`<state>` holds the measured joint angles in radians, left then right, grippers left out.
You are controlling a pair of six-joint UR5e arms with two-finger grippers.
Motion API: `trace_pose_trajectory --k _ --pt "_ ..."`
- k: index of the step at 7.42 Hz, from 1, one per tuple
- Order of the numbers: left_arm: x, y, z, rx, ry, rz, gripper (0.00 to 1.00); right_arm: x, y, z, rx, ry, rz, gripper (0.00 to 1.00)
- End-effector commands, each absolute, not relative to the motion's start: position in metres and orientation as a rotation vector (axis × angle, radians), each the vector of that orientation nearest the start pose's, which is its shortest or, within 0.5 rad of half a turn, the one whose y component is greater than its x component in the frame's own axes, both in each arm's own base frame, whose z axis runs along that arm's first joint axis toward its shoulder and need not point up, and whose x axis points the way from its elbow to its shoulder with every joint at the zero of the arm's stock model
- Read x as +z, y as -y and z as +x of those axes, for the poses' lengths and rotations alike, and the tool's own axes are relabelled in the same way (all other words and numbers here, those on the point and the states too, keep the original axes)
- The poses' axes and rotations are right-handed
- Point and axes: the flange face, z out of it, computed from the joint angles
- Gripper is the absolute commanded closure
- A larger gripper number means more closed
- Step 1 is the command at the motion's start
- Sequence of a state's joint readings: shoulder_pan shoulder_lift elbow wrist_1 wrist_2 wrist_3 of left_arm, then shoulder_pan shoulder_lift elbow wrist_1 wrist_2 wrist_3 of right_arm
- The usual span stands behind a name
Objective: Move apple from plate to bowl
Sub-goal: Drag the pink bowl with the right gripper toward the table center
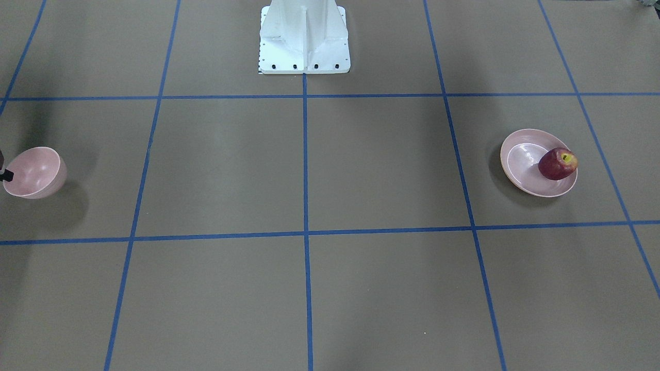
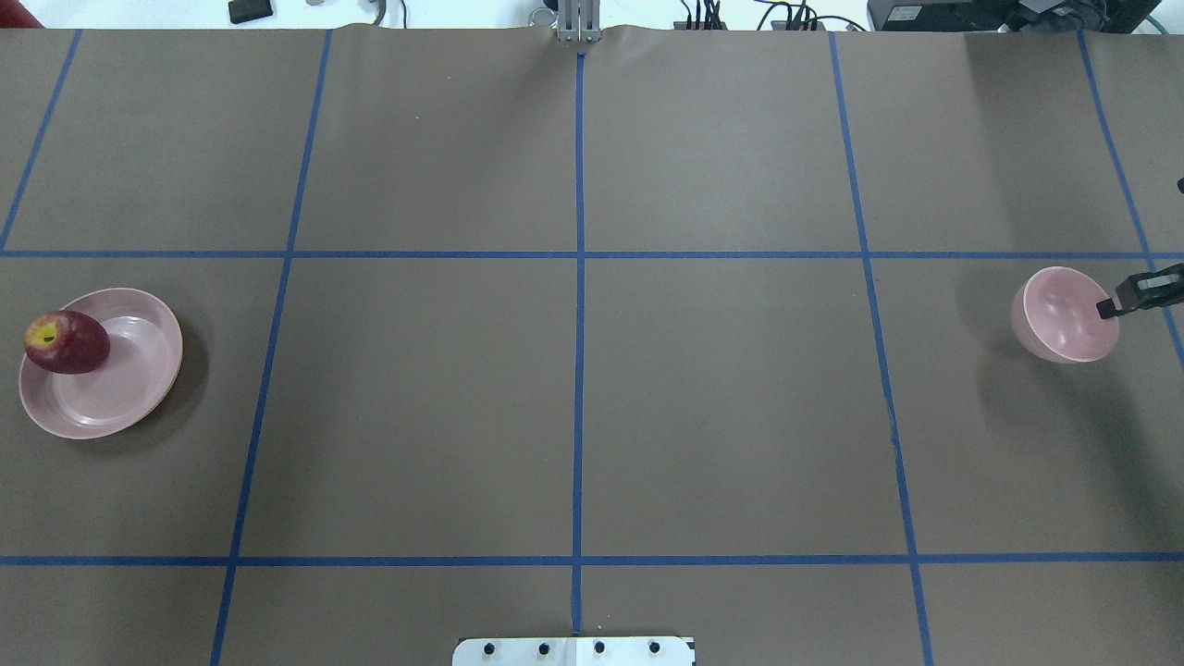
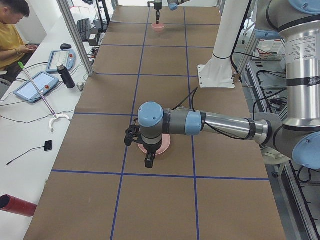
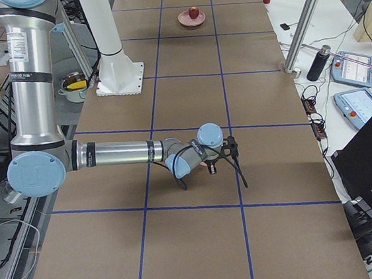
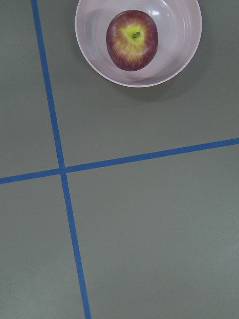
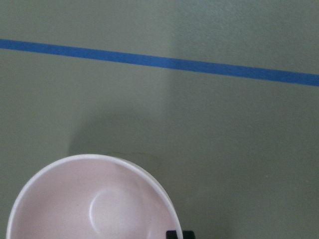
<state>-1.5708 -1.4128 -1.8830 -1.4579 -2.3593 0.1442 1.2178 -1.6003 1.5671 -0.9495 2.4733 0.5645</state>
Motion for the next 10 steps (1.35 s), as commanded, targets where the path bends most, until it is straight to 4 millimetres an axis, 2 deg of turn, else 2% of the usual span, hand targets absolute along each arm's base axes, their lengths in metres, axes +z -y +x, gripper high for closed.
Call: trace_pose_trajectory --k 1,2,3,4,5,6,7,9,10 --pt "0.588 0.423 -0.063 0.152 -0.784 0.095 0.02 0.478 0.502 -0.180 0.059 1.140 0.038 1.00" --pt "0.589 0.423 -0.063 0.151 -0.784 0.094 0.02 0.431 0.501 -0.222 0.102 1.161 0.024 1.00" --pt "0.591 0.423 -0.063 0.150 -0.785 0.091 0.02 0.395 0.486 -0.282 0.131 1.163 0.006 1.00" --pt "0.590 0.423 -0.063 0.150 -0.785 0.093 0.02 0.366 0.468 -0.351 0.168 1.143 0.018 1.00" --pt "0.591 0.423 -0.063 0.150 -0.785 0.091 0.02 0.330 0.464 -0.397 0.188 1.103 0.035 1.00" --pt "0.591 0.423 -0.063 0.149 -0.785 0.090 0.02 0.296 0.458 -0.432 0.193 1.062 0.017 1.00" --pt "0.591 0.423 -0.063 0.148 -0.785 0.089 0.02 0.272 0.449 -0.462 0.202 1.030 0.025 1.00" --pt "0.591 0.423 -0.063 0.145 -0.786 0.088 0.02 0.230 0.439 -0.493 0.215 0.976 -0.005 1.00" --pt "0.591 0.423 -0.062 0.146 -0.787 0.087 0.02 0.219 0.434 -0.513 0.221 0.952 -0.008 1.00"
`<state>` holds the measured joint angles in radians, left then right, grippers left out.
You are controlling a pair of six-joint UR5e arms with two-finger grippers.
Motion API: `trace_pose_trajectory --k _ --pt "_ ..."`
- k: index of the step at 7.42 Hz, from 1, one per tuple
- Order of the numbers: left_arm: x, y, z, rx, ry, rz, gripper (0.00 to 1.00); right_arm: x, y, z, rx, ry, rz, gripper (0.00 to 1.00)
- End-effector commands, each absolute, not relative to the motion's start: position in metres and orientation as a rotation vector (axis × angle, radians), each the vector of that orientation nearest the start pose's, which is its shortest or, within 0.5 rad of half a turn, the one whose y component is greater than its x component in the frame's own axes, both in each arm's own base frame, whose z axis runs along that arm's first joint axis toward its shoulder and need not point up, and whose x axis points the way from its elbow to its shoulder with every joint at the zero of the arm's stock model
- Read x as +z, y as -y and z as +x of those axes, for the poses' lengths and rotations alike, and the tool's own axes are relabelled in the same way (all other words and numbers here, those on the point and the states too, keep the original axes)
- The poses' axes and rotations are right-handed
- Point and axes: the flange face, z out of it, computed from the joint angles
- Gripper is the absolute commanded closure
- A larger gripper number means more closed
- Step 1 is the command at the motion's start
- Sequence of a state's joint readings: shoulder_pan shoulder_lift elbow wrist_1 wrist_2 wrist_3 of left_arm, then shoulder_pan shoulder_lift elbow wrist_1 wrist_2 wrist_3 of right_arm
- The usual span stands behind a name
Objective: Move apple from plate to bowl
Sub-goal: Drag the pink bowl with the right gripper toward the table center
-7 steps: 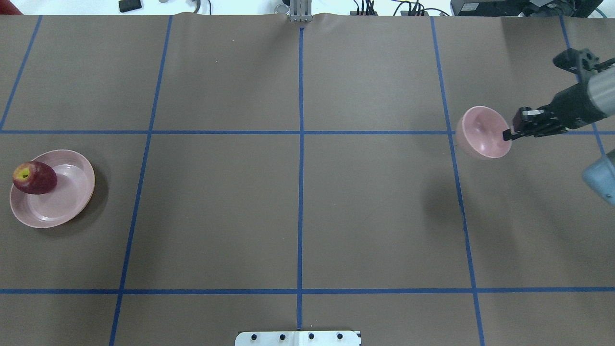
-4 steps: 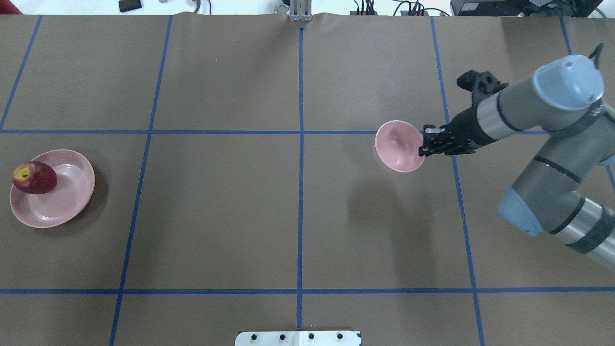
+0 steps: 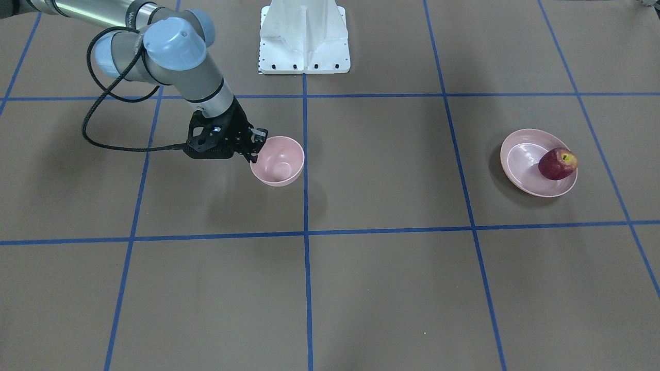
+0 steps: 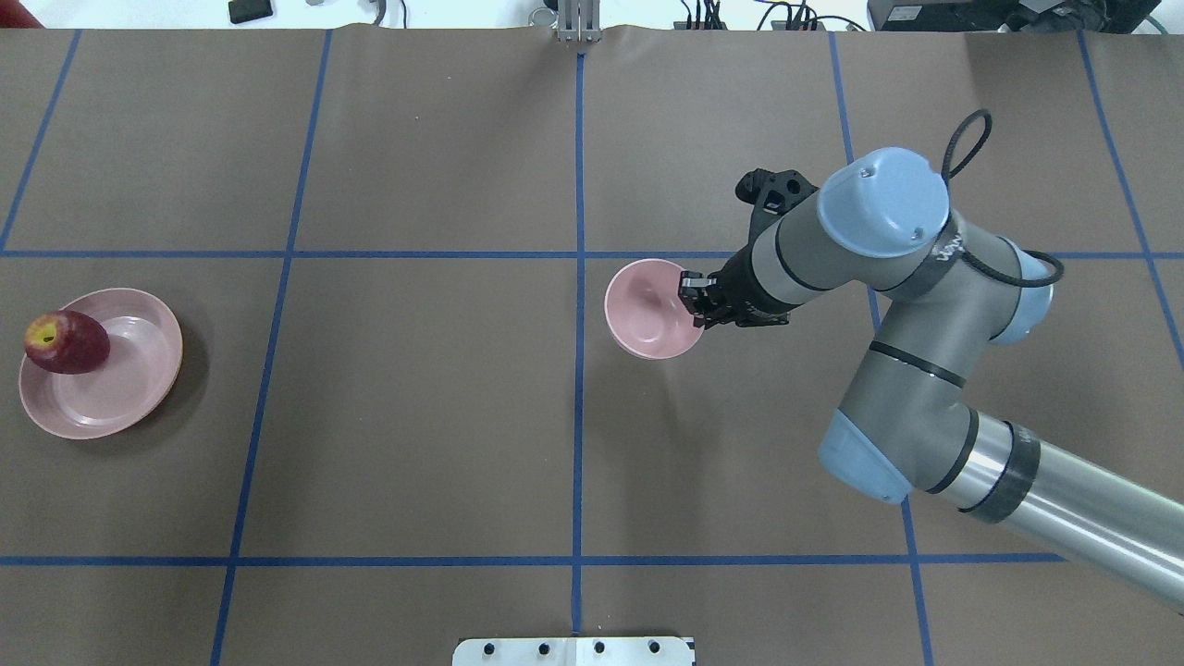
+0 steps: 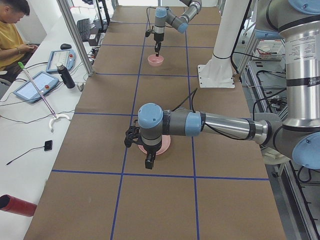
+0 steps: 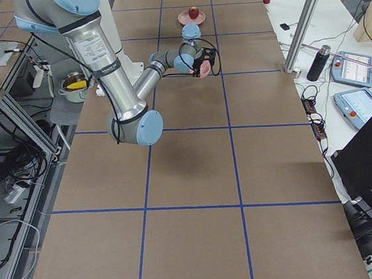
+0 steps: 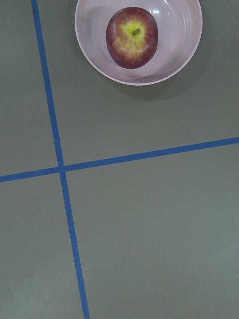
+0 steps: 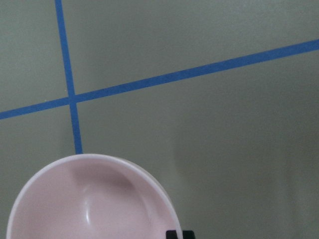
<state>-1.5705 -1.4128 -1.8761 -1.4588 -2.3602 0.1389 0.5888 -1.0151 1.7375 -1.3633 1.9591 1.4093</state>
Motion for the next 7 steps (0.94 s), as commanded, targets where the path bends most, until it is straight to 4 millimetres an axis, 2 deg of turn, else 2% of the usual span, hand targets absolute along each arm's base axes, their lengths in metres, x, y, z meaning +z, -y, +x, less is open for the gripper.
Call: trace_pose_trajectory --k 1,3,5,7 --pt "0.591 0.423 -0.063 0.143 -0.787 0.087 0.02 0.224 0.432 -0.527 0.221 0.933 -0.008 1.00" --pt "0.591 0.423 -0.062 0.146 -0.787 0.087 0.02 0.225 0.426 -0.543 0.206 0.924 -0.012 1.00" --pt "0.592 0.423 -0.062 0.144 -0.787 0.085 0.02 0.221 0.429 -0.551 0.200 0.921 -0.007 1.00" --pt "0.592 0.423 -0.062 0.144 -0.787 0.085 0.02 0.227 0.434 -0.559 0.199 0.937 0.009 1.00"
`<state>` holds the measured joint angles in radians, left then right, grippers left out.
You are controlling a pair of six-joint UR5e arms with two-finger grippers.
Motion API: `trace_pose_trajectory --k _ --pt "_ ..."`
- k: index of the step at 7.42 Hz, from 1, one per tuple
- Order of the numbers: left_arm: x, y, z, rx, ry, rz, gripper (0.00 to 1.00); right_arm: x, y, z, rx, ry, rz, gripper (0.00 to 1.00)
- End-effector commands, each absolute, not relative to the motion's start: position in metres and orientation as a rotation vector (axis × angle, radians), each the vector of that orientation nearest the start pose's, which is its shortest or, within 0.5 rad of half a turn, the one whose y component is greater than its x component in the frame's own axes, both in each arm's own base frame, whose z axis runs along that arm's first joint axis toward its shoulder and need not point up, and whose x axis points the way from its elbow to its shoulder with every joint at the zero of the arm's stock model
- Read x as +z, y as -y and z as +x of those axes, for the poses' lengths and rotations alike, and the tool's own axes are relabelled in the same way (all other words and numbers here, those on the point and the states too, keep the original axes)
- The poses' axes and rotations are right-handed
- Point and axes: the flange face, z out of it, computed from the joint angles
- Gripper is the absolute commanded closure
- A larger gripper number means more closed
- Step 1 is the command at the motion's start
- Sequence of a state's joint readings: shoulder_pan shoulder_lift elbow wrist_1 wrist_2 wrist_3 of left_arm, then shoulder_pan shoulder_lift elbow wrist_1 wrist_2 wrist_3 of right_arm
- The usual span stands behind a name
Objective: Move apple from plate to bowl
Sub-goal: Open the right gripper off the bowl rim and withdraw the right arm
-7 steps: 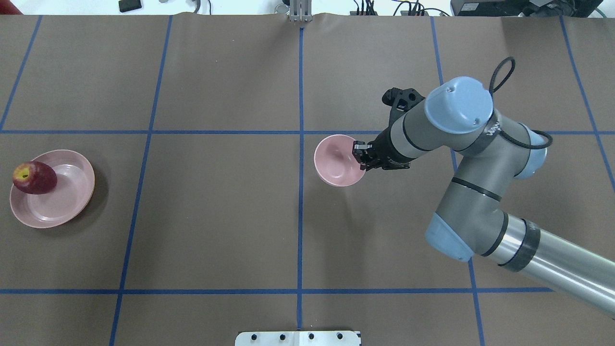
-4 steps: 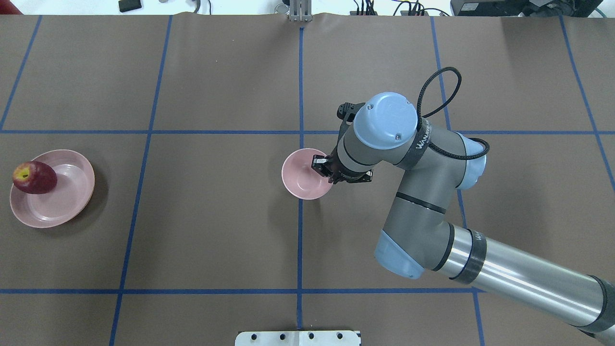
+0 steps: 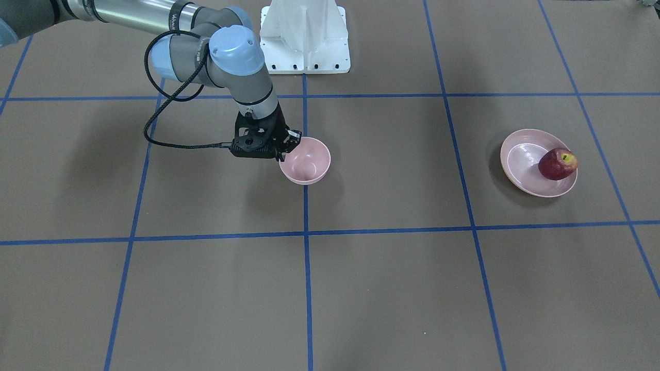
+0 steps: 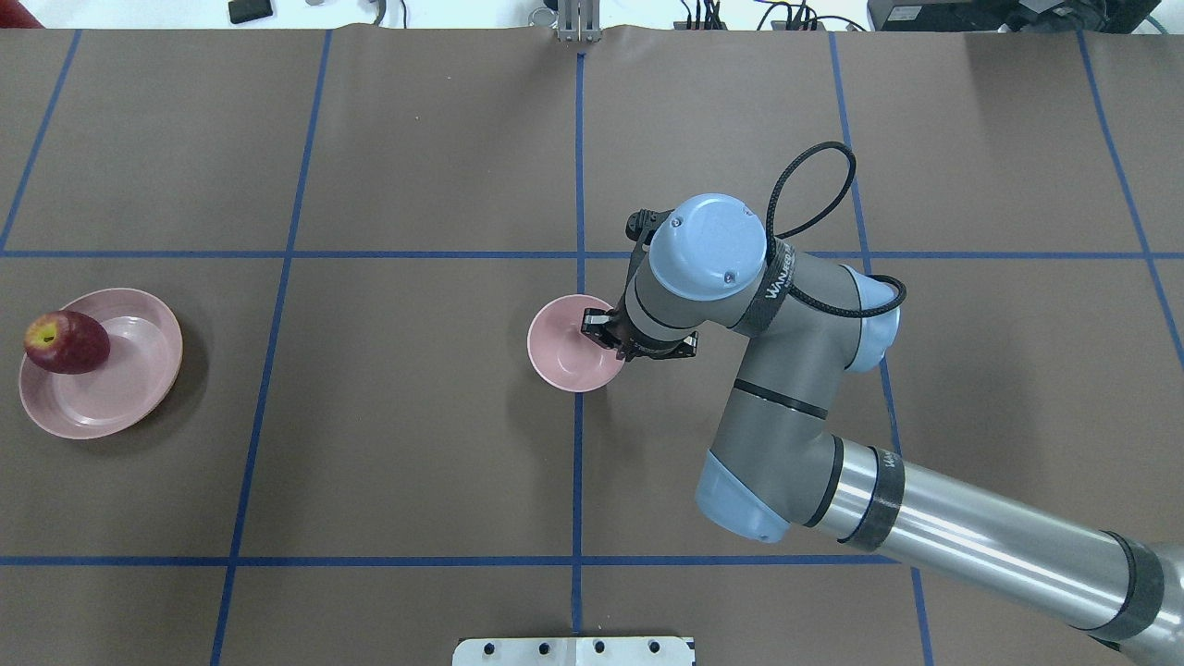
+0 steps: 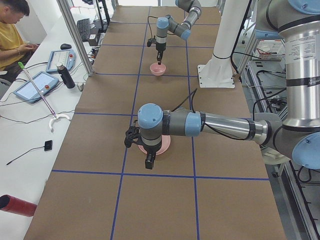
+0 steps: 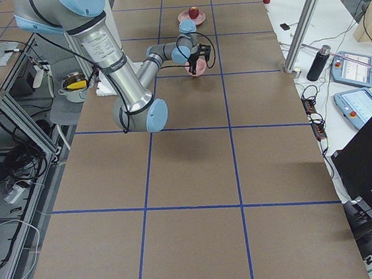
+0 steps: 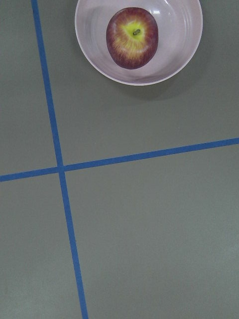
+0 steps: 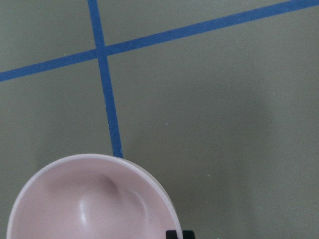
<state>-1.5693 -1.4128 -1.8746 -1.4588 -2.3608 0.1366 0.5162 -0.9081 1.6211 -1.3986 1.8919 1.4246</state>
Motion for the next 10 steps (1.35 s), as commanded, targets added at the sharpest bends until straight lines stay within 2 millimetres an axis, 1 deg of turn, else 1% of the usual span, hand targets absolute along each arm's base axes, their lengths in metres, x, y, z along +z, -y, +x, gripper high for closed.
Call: trace_pose_trajectory --k 1,2,3,4,5,6,7,8,9,10 --pt "0.593 0.423 -0.062 0.144 -0.787 0.084 0.02 0.228 0.435 -0.560 0.198 0.940 0.010 0.83" --pt "0.593 0.423 -0.062 0.144 -0.787 0.084 0.02 0.228 0.434 -0.561 0.199 0.939 0.010 0.59" --pt "0.593 0.423 -0.062 0.142 -0.787 0.083 0.02 0.225 0.433 -0.559 0.201 0.948 0.011 0.44" --pt "0.589 0.425 -0.062 0.144 -0.786 0.090 0.02 0.213 0.436 -0.549 0.223 0.962 0.065 0.01" --pt "0.586 0.427 -0.062 0.149 -0.786 0.097 0.02 0.197 0.449 -0.518 0.256 0.977 0.099 0.00" --pt "0.584 0.427 -0.062 0.152 -0.786 0.102 0.02 0.187 0.462 -0.488 0.275 0.961 0.098 0.00" --pt "0.578 0.433 -0.062 0.154 -0.785 0.114 0.02 0.190 0.488 -0.448 0.273 0.949 0.101 0.00" --pt "0.553 0.462 -0.060 0.182 -0.779 0.170 0.02 0.215 0.519 -0.403 0.221 0.933 0.111 0.00" --pt "0.547 0.478 -0.059 0.185 -0.784 0.183 0.02 0.248 0.551 -0.348 0.166 0.908 0.135 0.00" --pt "0.544 0.475 -0.060 0.198 -0.787 0.196 0.02 0.291 0.580 -0.282 0.094 0.879 0.159 0.00"
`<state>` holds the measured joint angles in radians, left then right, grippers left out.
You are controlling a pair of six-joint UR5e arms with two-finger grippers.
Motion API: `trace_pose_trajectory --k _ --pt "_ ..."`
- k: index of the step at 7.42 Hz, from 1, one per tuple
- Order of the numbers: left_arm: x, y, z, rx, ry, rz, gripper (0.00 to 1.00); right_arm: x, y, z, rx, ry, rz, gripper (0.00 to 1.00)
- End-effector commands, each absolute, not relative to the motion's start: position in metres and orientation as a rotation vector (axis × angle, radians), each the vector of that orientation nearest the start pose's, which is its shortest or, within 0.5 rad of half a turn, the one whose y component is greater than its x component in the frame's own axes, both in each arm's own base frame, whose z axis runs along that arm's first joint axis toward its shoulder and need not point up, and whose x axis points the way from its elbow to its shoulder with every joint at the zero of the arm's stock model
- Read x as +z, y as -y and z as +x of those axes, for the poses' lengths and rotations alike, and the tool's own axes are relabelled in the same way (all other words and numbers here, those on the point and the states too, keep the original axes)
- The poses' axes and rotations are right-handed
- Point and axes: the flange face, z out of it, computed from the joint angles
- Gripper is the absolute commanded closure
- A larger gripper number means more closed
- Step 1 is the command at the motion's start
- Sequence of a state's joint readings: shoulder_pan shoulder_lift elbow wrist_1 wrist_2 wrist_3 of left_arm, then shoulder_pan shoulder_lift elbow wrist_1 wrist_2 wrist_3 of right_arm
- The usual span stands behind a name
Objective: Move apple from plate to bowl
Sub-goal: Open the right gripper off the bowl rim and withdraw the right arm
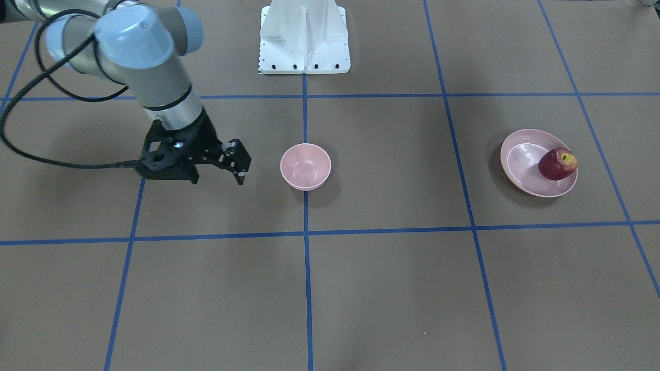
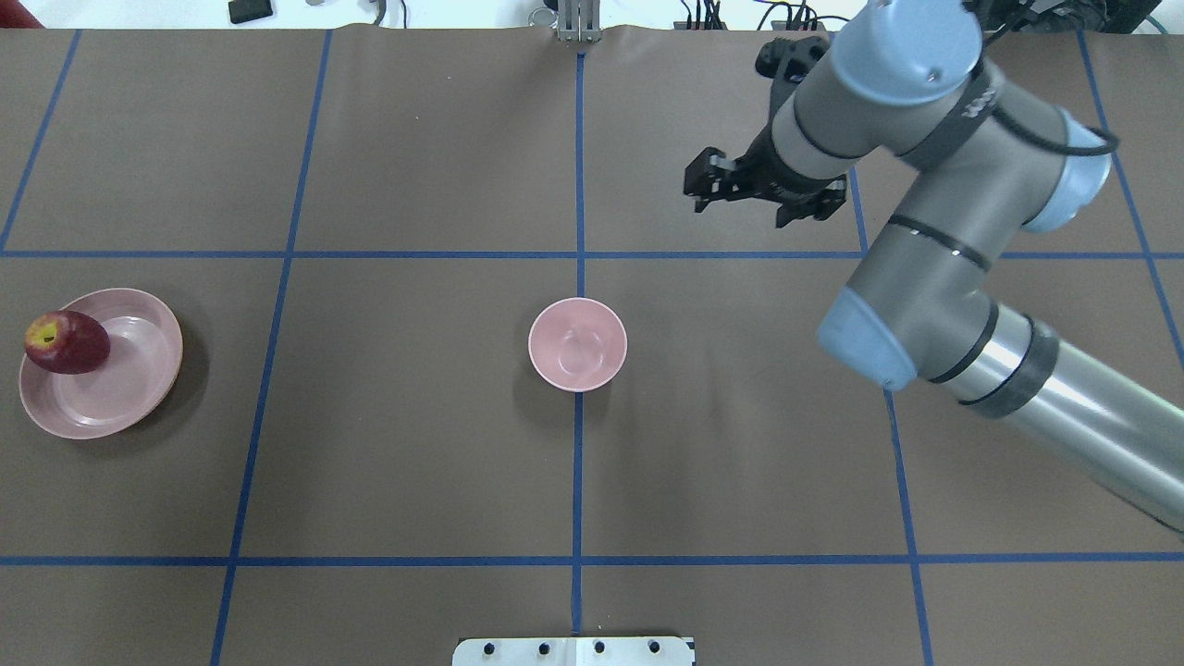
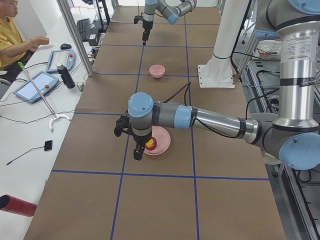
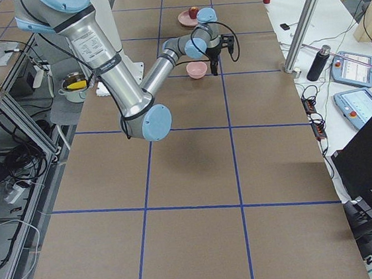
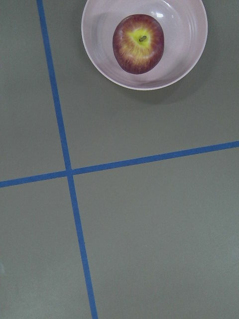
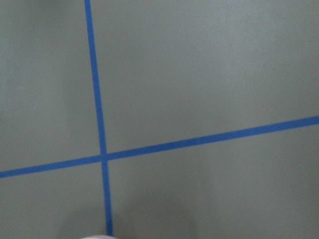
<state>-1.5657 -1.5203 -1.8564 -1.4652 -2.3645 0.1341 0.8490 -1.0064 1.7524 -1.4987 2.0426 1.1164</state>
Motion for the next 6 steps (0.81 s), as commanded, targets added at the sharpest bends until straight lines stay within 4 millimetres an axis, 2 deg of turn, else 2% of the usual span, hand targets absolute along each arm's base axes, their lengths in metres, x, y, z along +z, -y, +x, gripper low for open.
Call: trace_pose_trajectory --k 1,2,3,5,6 --pt "0.537 0.478 -0.058 0.221 -0.782 0.240 0.02 0.335 0.601 -0.225 0.040 0.862 0.164 0.00" --pt "0.529 0.482 -0.055 0.246 -0.777 0.313 0.02 0.374 0.612 -0.177 -0.022 0.847 0.177 0.00" --pt "0.533 0.484 -0.022 0.275 -0.793 0.276 0.02 0.425 0.608 -0.125 -0.078 0.830 0.185 0.00" --pt "0.528 0.485 0.013 0.218 -0.820 0.240 0.02 0.520 0.568 -0.041 -0.178 0.786 0.194 0.00" --pt "0.532 0.477 0.035 0.157 -0.840 0.233 0.01 0.556 0.544 -0.011 -0.204 0.777 0.189 0.00"
